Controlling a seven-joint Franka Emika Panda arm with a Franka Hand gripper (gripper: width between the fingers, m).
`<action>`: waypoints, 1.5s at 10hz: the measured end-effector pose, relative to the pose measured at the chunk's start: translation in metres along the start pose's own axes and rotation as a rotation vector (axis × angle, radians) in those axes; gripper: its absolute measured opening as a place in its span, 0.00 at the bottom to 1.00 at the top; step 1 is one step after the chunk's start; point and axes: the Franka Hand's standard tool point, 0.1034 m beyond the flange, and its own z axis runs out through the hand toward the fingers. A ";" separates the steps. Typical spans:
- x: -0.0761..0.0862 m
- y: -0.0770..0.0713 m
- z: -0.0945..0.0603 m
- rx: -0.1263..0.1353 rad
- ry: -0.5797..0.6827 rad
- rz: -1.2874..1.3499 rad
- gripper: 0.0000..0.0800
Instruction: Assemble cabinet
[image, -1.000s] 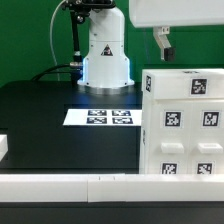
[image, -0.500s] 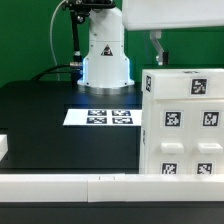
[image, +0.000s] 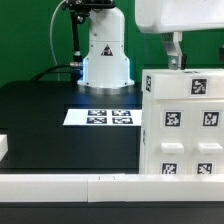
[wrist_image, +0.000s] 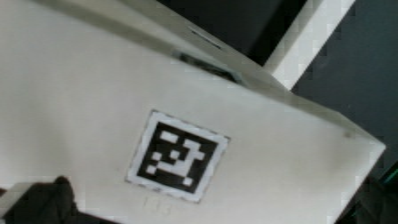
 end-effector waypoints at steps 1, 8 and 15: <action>-0.001 0.002 0.000 -0.006 -0.004 -0.077 0.99; -0.010 0.004 0.016 -0.024 -0.087 -0.727 0.99; -0.011 0.008 0.016 -0.044 -0.073 -0.433 0.69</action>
Offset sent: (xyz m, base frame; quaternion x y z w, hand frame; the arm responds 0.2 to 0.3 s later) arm -0.0067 0.0085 -0.0016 0.0368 -0.0244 -0.4316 0.9010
